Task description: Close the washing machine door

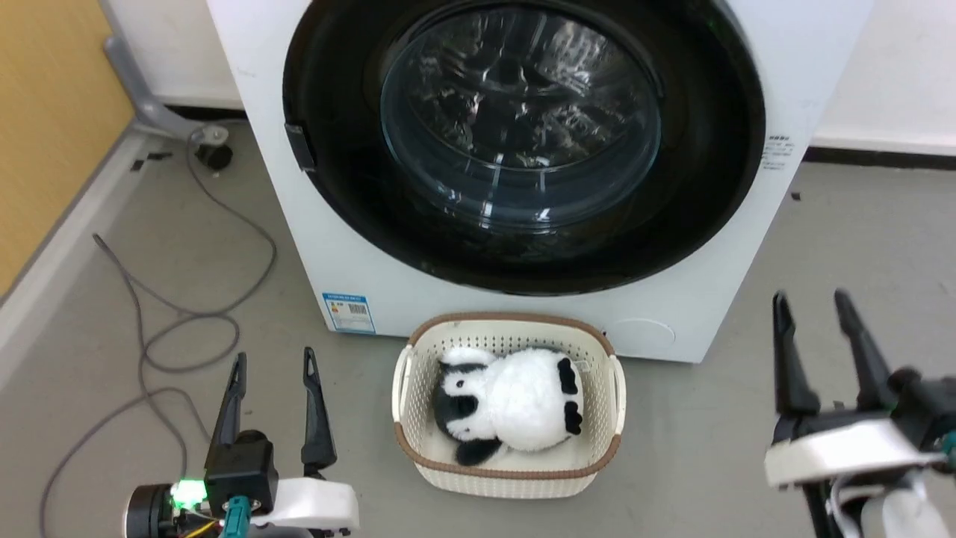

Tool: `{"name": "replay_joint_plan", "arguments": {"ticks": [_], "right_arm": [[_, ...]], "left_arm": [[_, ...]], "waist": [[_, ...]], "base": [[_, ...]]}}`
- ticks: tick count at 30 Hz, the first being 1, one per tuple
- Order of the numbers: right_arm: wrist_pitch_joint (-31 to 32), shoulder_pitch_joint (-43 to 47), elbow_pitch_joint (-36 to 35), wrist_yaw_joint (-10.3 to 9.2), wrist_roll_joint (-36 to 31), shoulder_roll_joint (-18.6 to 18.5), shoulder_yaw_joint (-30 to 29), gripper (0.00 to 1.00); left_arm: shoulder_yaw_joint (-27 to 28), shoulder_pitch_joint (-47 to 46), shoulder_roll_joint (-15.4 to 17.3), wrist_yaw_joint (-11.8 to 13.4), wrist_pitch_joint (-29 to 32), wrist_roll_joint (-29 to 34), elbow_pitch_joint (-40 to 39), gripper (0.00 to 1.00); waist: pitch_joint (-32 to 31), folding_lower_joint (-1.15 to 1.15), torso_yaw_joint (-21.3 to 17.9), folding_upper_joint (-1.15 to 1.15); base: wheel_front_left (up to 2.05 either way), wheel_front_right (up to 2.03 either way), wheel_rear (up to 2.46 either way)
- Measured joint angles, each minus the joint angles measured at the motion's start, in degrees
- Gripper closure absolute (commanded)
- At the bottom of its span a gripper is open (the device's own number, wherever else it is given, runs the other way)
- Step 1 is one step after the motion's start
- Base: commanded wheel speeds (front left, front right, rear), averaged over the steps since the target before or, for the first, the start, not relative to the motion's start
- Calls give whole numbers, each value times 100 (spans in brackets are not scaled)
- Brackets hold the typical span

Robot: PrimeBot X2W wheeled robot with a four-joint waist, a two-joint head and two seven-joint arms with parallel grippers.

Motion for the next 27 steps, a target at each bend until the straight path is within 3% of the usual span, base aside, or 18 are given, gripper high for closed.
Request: {"name": "replay_joint_plan", "arguments": {"ticks": [6,7,27], "right_arm": [[0,588,-109,0,64,103,101,0],[0,620,-115,0,129,103,110,100],[160,621,-137,0,87,103,137,100]], "left_arm": [[19,86,-14,-116,0,-37,58,0],[18,86,-15,-135,0,-37,64,100],[74,85,-16,-294,165,-36,55,100]], "waist": [[-108,0,-21,0],[-113,0,-22,0],[-122,0,9,0]], "base": [[0,0,0],[0,0,0],[0,0,0]]}}
